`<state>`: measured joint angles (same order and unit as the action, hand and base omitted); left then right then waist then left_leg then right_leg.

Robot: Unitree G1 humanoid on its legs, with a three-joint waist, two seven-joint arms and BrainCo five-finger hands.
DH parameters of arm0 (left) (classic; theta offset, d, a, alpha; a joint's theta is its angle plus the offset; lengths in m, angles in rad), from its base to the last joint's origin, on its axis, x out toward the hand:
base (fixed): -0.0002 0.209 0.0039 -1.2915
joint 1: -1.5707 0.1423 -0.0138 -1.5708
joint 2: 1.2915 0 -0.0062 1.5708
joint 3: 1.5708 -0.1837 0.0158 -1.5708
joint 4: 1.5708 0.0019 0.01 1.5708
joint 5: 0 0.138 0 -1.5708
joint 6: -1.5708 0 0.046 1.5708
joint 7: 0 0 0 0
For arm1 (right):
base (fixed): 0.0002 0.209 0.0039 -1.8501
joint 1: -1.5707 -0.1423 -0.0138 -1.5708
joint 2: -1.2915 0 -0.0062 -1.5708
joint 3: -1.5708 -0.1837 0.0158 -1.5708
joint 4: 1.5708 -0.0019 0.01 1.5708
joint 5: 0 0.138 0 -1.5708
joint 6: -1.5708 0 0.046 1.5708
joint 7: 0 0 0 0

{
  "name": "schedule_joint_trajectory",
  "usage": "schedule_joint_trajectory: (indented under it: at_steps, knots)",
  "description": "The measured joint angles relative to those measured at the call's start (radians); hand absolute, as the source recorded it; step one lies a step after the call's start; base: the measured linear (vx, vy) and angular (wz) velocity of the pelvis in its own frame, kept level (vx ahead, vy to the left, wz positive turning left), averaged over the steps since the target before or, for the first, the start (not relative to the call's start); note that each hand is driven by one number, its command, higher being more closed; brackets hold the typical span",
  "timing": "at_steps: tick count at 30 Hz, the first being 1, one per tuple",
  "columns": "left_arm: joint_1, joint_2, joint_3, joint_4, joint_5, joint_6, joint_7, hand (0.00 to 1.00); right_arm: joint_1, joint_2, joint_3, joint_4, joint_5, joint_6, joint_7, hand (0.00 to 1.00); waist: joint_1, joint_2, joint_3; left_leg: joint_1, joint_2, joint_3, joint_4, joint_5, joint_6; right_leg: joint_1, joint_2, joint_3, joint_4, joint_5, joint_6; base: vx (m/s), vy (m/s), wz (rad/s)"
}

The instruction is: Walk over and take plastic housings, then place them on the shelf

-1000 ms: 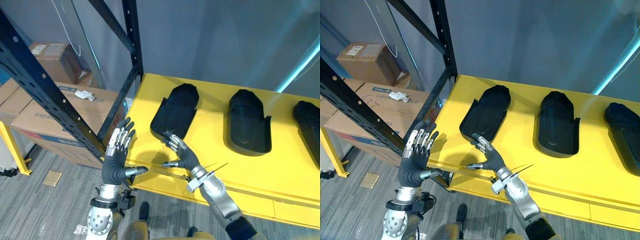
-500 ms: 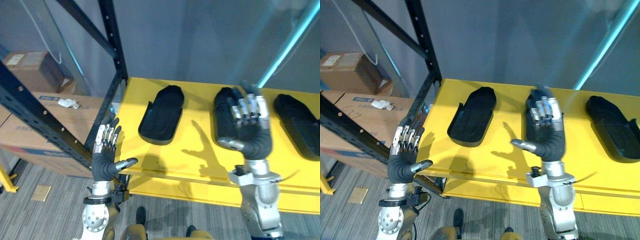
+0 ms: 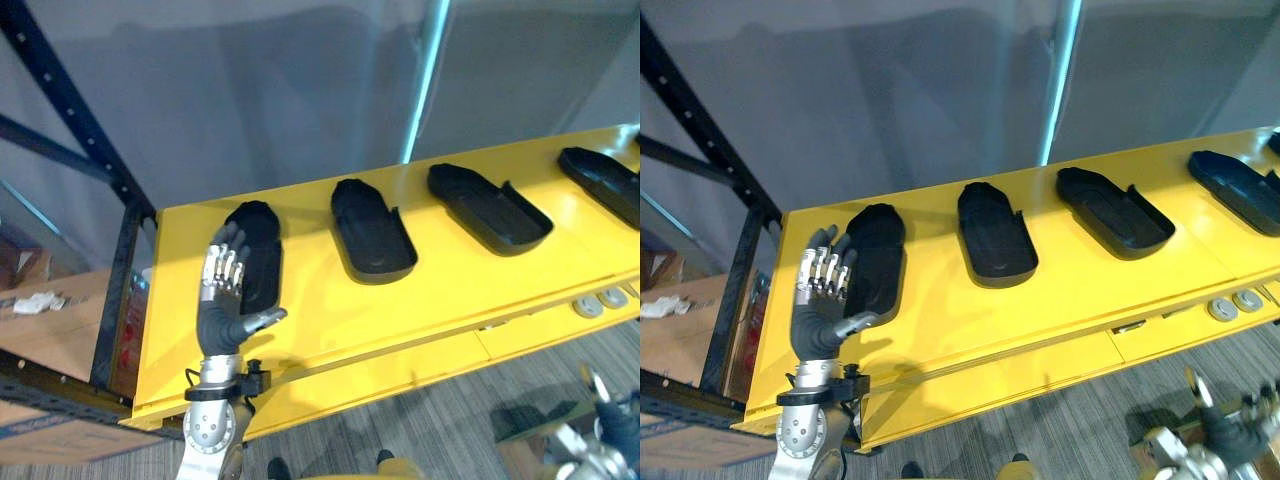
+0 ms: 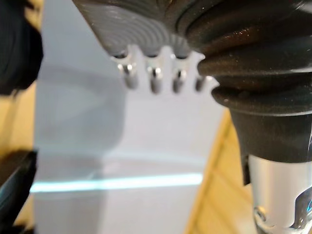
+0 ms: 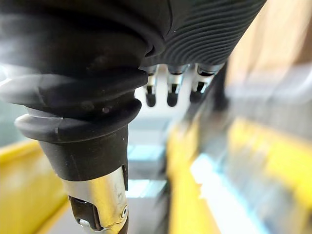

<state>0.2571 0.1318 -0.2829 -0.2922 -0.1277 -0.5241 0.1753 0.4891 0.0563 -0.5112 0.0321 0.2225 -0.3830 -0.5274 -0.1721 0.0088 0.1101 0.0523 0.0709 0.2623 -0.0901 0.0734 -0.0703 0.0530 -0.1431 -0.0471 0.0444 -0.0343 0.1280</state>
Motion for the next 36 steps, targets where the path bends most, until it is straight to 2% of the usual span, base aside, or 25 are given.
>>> schedule_joint_trajectory:
  at_steps: [3, 6, 9, 13, 14, 17, 19, 25, 28, 30, 31, 32, 33, 35, 36]
  knots:
    - [-0.031, 0.003, -0.028, 0.011, -0.026, -0.003, -0.046, 0.0, -0.017, -0.001, -0.039, 0.159, 0.002, 0.008, -0.023, 0.0, -0.002, 0.008, -0.008, -0.002, 0.006, -0.002, 0.0, 0.003, -0.004, -0.007, 0.006, -0.001, -0.006, -0.003, 0.003, 0.0, 0.0, 0.0]
    - [-0.069, 0.017, -0.067, 0.047, -0.033, -0.004, -0.051, 0.0, -0.069, -0.012, -0.09, 0.389, 0.09, 0.012, -0.036, 0.0, 0.01, 0.016, -0.018, -0.012, 0.009, -0.01, 0.0, 0.003, -0.005, -0.008, 0.009, -0.003, -0.006, -0.009, -0.003, -0.01, -0.002, 0.07]
    - [-0.083, 0.019, -0.09, 0.07, -0.044, -0.004, -0.055, 0.0, -0.085, -0.006, -0.095, 0.509, 0.175, 0.02, -0.021, 0.0, 0.021, 0.016, -0.02, -0.02, 0.007, -0.014, 0.0, 0.004, -0.006, -0.011, 0.007, -0.004, -0.007, -0.008, 0.004, 0.02, 0.008, 0.06]
    - [-0.091, 0.03, -0.094, 0.081, -0.069, -0.004, -0.069, 0.0, -0.105, -0.001, -0.091, 0.545, 0.188, -0.001, -0.014, 0.0, 0.02, -0.002, -0.036, -0.022, 0.004, -0.03, 0.0, 0.004, -0.006, -0.001, 0.003, -0.009, -0.009, -0.005, 0.014, 0.06, 0.014, 0.06]
    - [-0.104, 0.042, -0.095, 0.081, -0.072, -0.004, -0.073, 0.0, -0.109, 0.0, -0.087, 0.545, 0.184, -0.026, -0.008, 0.0, 0.023, -0.013, -0.047, -0.022, 0.004, -0.034, 0.0, 0.004, -0.006, 0.002, 0.003, -0.012, -0.009, -0.005, 0.013, 0.06, 0.01, 0.11]
    - [-0.113, 0.053, -0.094, 0.08, -0.072, -0.001, -0.074, 0.0, -0.126, -0.001, -0.073, 0.519, 0.152, -0.064, 0.002, 0.0, 0.025, -0.021, -0.062, -0.02, 0.005, -0.037, 0.0, 0.005, -0.004, 0.003, 0.004, -0.016, -0.005, -0.001, 0.009, 0.04, 0.008, 0.04]
    - [-0.113, 0.054, -0.094, 0.078, -0.09, 0.003, -0.08, 0.0, -0.127, -0.001, -0.046, 0.408, 0.119, -0.082, 0.0, 0.0, 0.025, -0.025, -0.064, -0.019, 0.002, -0.036, 0.0, 0.006, -0.004, 0.003, 0.003, -0.015, -0.003, 0.0, 0.009, 0.0, 0.0, 0.0]
    - [-0.121, 0.046, -0.108, 0.038, -0.112, 0.005, -0.089, 0.0, -0.129, -0.005, 0.043, 0.193, 0.042, -0.073, 0.0, 0.0, 0.024, -0.034, -0.056, 0.003, 0.006, 0.01, 0.0, 0.004, -0.002, -0.021, 0.007, 0.026, 0.02, 0.001, 0.01, -0.02, 0.028, -0.21]
    - [-0.165, 0.034, -0.132, 0.007, -0.106, 0.035, -0.054, 0.0, -0.12, 0.005, 0.089, 0.106, 0.038, -0.073, 0.027, 0.0, 0.022, -0.033, -0.048, 0.001, 0.005, 0.086, 0.0, -0.008, 0.005, -0.064, 0.004, 0.09, 0.015, 0.012, 0.027, -0.06, 0.046, -0.6]
    - [-0.178, 0.024, -0.121, 0.006, -0.088, 0.057, -0.006, 0.0, -0.107, 0.012, 0.12, 0.058, 0.04, -0.074, 0.07, 0.0, 0.02, -0.034, -0.044, 0.006, 0.007, 0.122, 0.0, -0.012, 0.007, -0.089, -0.014, 0.072, 0.008, 0.005, 0.023, -0.08, 0.052, -0.7]
    - [-0.176, 0.018, -0.099, -0.002, -0.068, 0.071, 0.025, 0.0, -0.1, 0.015, 0.143, 0.042, 0.039, -0.074, 0.097, 0.0, 0.023, -0.018, -0.036, 0.01, 0.023, 0.146, 0.0, -0.016, 0.007, -0.1, -0.014, 0.068, 0.021, 0.001, 0.03, -0.05, 0.042, -0.75]
    - [-0.175, 0.019, -0.083, -0.001, -0.059, 0.077, 0.038, 0.0, -0.097, 0.017, 0.158, 0.041, 0.038, -0.074, 0.106, 0.0, 0.023, -0.009, -0.03, 0.006, 0.036, 0.155, 0.0, -0.017, 0.007, -0.115, -0.013, 0.065, 0.038, 0.003, 0.015, -0.01, 0.013, -0.56]
    - [-0.178, 0.018, -0.058, 0.0, -0.047, 0.087, 0.06, 0.0, -0.093, 0.024, 0.178, 0.041, 0.037, -0.072, 0.116, 0.0, 0.022, -0.003, -0.025, 0.001, 0.061, 0.155, 0.001, -0.015, 0.003, -0.149, -0.016, 0.065, 0.117, -0.01, -0.017, 0.03, -0.016, -0.22]
    - [-0.18, 0.022, -0.037, 0.009, -0.005, 0.092, 0.098, 0.0, -0.094, 0.033, 0.193, 0.042, 0.034, -0.072, 0.116, 0.0, 0.024, 0.002, -0.009, -0.006, 0.106, 0.128, 0.014, -0.006, -0.021, -0.166, -0.054, 0.072, 0.261, -0.032, -0.046, 0.11, -0.11, 0.18]
    - [-0.181, 0.035, -0.031, 0.021, -0.03, 0.091, 0.111, 0.0, -0.094, 0.036, 0.205, 0.043, 0.004, -0.073, 0.107, 0.0, 0.026, -0.005, 0.002, -0.038, 0.154, 0.084, 0.092, -0.03, -0.057, -0.142, -0.095, 0.082, 0.328, -0.031, -0.042, 0.12, -0.235, 0.45]
